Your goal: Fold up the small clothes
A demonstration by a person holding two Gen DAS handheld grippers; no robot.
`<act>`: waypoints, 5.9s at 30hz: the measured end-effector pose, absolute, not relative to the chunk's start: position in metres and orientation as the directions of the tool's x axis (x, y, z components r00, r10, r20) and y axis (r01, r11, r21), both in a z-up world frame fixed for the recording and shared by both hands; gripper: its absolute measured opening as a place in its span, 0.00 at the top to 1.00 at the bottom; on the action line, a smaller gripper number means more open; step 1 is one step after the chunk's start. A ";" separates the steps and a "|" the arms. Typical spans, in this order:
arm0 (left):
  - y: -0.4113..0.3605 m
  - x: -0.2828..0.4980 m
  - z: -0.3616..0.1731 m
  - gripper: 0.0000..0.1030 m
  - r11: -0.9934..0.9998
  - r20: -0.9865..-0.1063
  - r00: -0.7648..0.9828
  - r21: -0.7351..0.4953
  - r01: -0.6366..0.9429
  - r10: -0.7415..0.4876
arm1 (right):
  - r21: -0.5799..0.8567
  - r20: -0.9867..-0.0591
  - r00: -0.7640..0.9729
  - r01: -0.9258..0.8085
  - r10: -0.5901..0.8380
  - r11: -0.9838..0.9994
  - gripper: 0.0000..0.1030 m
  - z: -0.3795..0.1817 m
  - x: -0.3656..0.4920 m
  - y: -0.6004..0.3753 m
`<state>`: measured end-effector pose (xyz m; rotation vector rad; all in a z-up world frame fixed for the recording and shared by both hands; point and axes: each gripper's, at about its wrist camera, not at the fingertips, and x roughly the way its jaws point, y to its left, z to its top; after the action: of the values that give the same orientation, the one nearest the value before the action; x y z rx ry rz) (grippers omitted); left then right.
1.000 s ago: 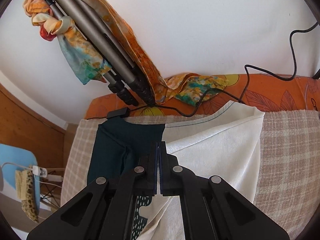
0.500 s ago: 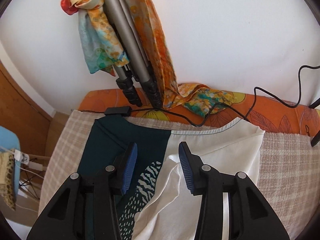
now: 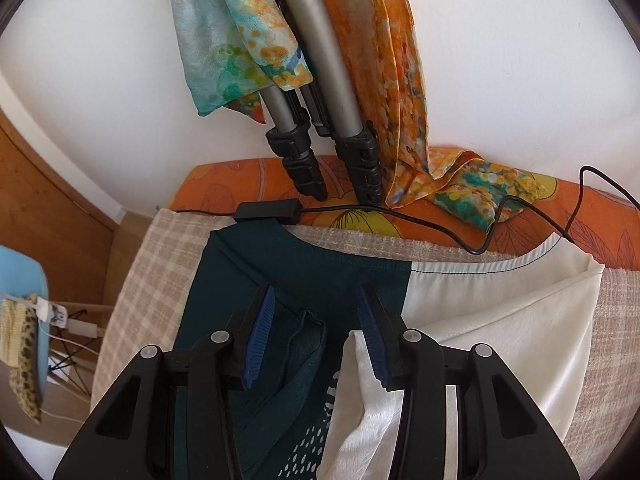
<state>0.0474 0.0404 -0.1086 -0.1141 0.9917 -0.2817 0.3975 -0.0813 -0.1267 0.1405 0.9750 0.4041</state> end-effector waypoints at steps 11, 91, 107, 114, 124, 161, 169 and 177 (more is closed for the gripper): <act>0.047 0.050 -0.123 0.66 0.965 -0.836 0.483 -0.218 0.145 -0.262 | 0.227 -0.832 0.419 -0.341 0.364 0.912 0.97 -0.151 0.403 -0.044; 0.093 -0.010 -0.145 0.66 0.941 -0.860 0.382 -0.316 0.118 -0.337 | 0.450 -0.798 0.338 -0.215 0.498 0.867 0.62 -0.165 -0.049 -0.203; 0.093 -0.017 -0.140 1.00 0.948 -0.851 0.417 -0.285 0.144 -0.319 | 0.500 -0.774 0.312 -0.234 0.551 0.834 0.99 -0.177 -0.056 -0.207; 0.094 -0.015 -0.137 1.00 0.946 -0.846 0.424 -0.295 0.134 -0.323 | 0.545 -0.751 0.302 -0.218 0.587 0.810 0.99 -0.178 -0.053 -0.211; 0.091 0.012 -0.103 1.00 0.927 -0.796 0.478 -0.352 0.132 -0.371 | 0.651 -0.649 0.356 -0.198 0.673 0.733 0.99 -0.149 -0.033 -0.225; 0.103 0.175 -0.103 0.72 0.985 -0.793 0.585 -0.158 0.072 -0.170 | 0.466 -0.713 0.515 -0.160 0.477 0.870 0.70 -0.127 0.128 -0.230; 0.094 0.152 -0.103 0.75 0.967 -0.806 0.538 -0.168 0.194 -0.248 | 0.460 -0.709 0.435 -0.311 0.555 0.832 0.72 -0.126 0.104 -0.211; 0.080 0.168 -0.134 0.75 0.964 -0.851 0.462 -0.174 0.198 -0.249 | 0.396 -0.782 0.389 -0.293 0.487 0.870 0.72 -0.155 0.119 -0.185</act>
<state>0.1675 0.0804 -0.1335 -0.0530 1.0558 -0.2752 0.1187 -0.1845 -0.1549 0.2057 1.0617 0.5006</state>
